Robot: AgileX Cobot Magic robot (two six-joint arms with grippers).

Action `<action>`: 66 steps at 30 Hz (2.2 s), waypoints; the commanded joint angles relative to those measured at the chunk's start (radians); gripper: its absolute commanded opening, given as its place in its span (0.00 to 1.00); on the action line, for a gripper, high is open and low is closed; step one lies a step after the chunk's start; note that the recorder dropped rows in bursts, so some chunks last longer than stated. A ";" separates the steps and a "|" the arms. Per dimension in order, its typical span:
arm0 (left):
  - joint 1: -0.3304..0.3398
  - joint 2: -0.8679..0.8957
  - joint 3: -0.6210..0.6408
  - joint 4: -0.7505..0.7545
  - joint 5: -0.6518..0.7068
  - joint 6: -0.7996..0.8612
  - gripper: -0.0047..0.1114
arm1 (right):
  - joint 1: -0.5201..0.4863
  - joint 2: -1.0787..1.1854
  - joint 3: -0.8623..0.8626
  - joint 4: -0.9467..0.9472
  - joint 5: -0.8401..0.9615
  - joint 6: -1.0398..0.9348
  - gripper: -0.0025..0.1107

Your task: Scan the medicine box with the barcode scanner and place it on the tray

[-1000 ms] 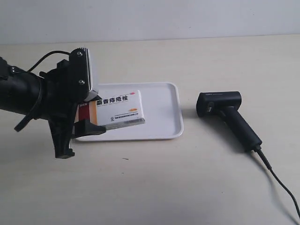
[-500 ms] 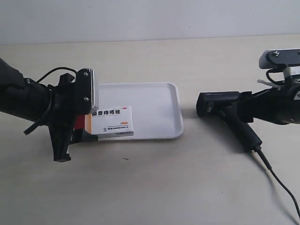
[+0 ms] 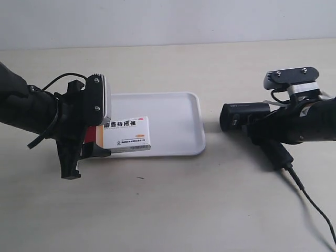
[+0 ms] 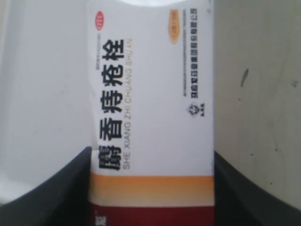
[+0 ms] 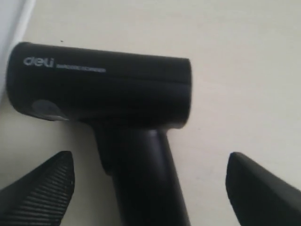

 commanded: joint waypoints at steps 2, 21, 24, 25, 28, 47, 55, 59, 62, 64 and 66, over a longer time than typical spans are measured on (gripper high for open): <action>0.002 -0.002 -0.006 -0.014 0.051 0.001 0.04 | 0.014 0.071 -0.053 -0.021 -0.022 -0.016 0.75; 0.003 -0.002 -0.007 -0.021 0.036 0.078 0.04 | 0.011 0.054 -0.093 -0.030 0.085 -0.144 0.04; 0.043 -0.002 -0.026 -0.018 0.030 0.078 0.04 | 0.014 -0.075 -0.091 -0.035 0.226 -0.214 0.02; 0.063 -0.002 -0.033 -0.018 0.054 0.079 0.04 | 0.014 -0.099 -0.082 -0.035 0.235 -0.220 0.02; 0.136 -0.002 -0.077 -0.018 0.216 0.087 0.04 | 0.014 -0.120 -0.043 -0.073 0.209 -0.226 0.02; 0.155 0.047 -0.112 -0.079 0.237 0.109 0.04 | 0.014 -0.114 -0.042 -0.099 0.117 -0.261 0.02; 0.149 0.101 -0.166 -0.287 0.236 0.109 0.04 | 0.011 -0.032 -0.047 0.007 -0.098 -0.219 0.02; 0.149 0.189 -0.211 -0.344 0.231 0.099 0.04 | -0.006 0.065 -0.105 0.073 -0.088 -0.226 0.02; 0.149 0.238 -0.229 -0.357 0.240 0.099 0.04 | -0.006 0.118 -0.146 0.078 -0.087 -0.225 0.02; 0.149 0.262 -0.237 -0.373 0.230 0.101 0.04 | -0.006 0.157 -0.169 0.078 -0.084 -0.225 0.02; 0.149 0.284 -0.248 -0.400 0.222 0.101 0.04 | -0.006 0.189 -0.187 0.098 -0.081 -0.225 0.02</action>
